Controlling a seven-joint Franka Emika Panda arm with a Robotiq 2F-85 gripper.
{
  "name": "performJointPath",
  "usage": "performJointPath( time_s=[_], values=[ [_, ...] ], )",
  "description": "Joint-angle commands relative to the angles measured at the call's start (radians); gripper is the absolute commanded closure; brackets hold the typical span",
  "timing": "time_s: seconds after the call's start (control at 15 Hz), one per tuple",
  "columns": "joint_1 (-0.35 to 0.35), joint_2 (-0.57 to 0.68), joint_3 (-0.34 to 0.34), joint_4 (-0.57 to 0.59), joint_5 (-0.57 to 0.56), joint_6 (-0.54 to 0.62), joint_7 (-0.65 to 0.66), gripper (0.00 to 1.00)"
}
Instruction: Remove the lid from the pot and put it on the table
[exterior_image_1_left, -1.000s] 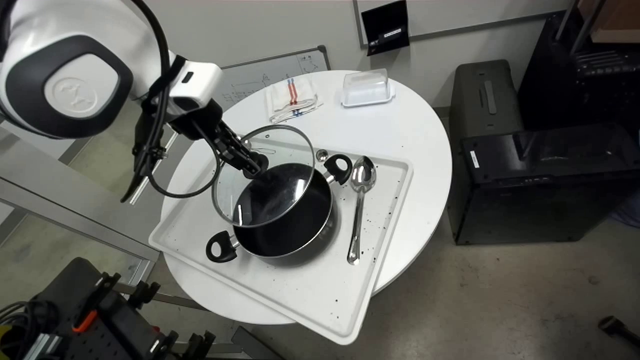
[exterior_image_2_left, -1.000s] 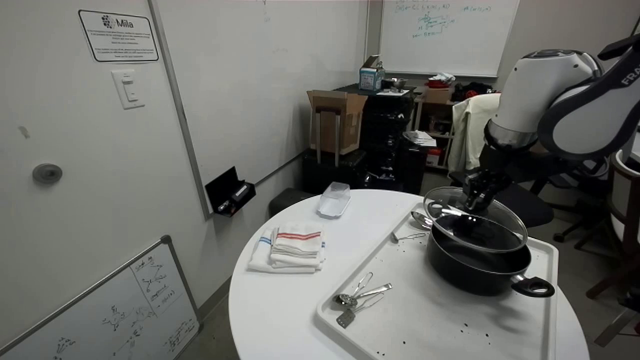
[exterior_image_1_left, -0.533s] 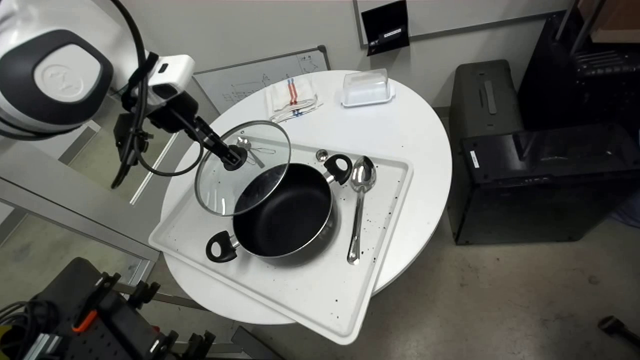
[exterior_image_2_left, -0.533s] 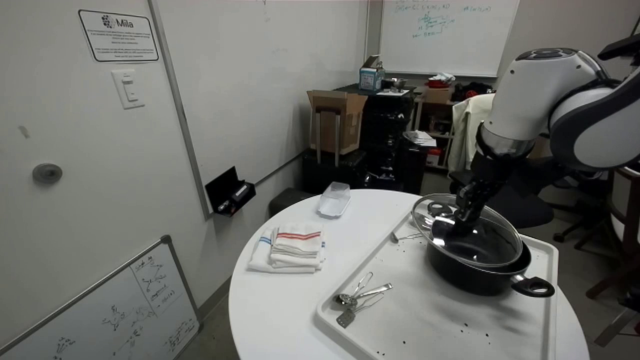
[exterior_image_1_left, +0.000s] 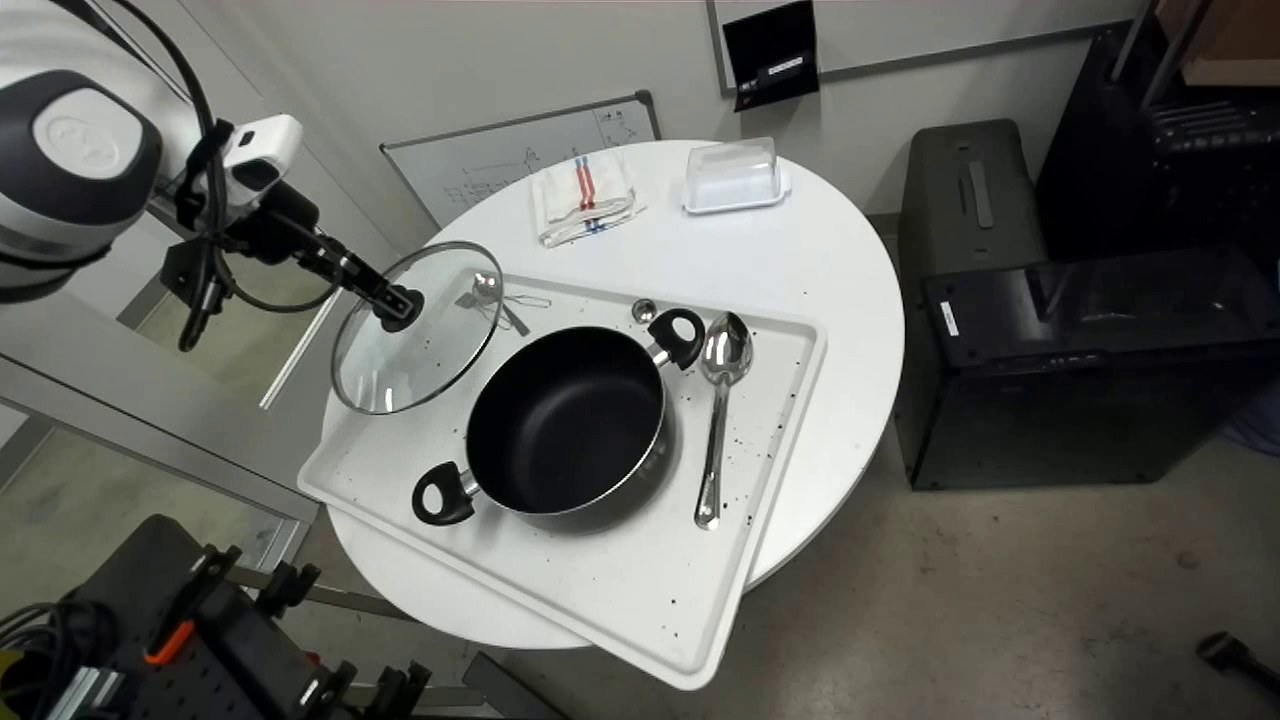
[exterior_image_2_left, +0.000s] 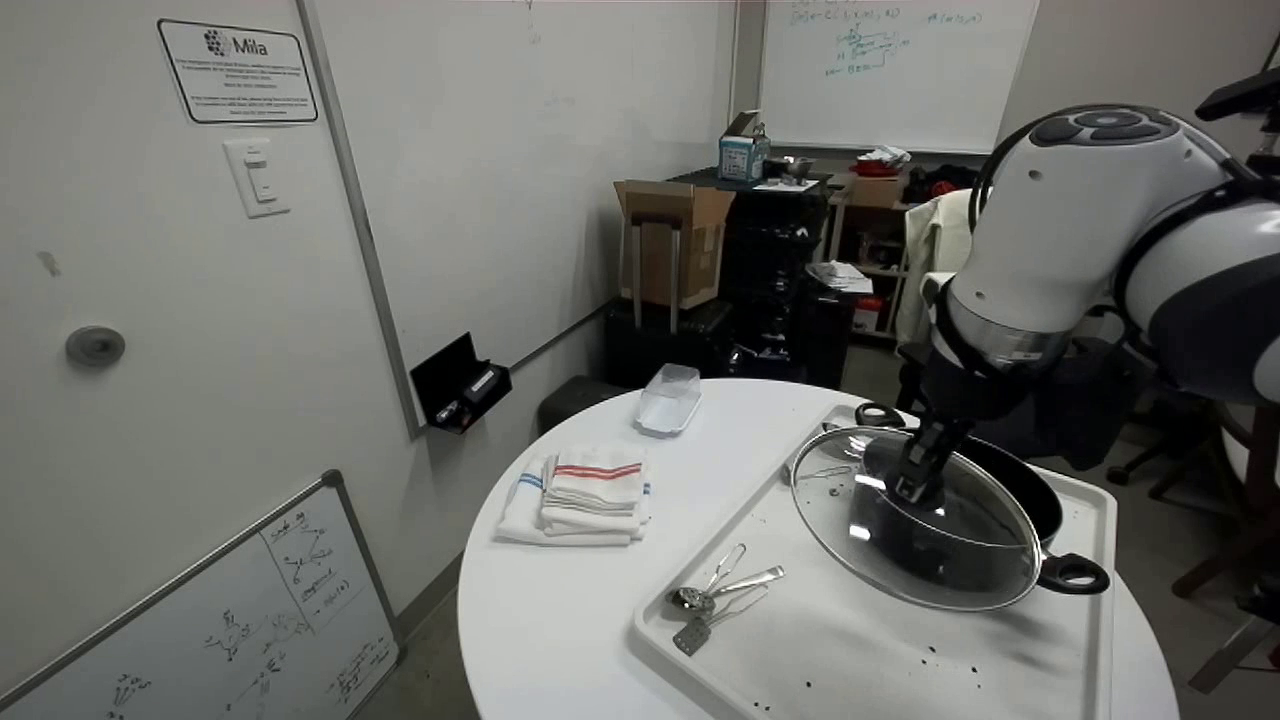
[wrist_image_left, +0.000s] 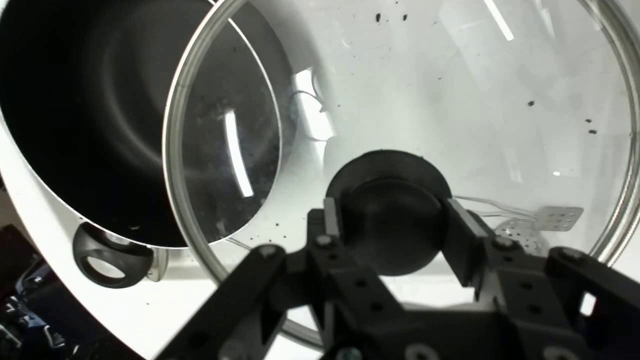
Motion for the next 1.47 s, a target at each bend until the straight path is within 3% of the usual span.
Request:
performJointPath(
  time_s=[0.0,0.87,1.4],
  values=[
    [0.031,0.028,0.022,0.039,-0.066,-0.013,0.058,0.75],
    [0.115,0.341,0.028,0.215,-0.014,0.039,0.031,0.75],
    [0.066,0.449,0.088,0.256,0.110,0.034,-0.059,0.75]
  ],
)
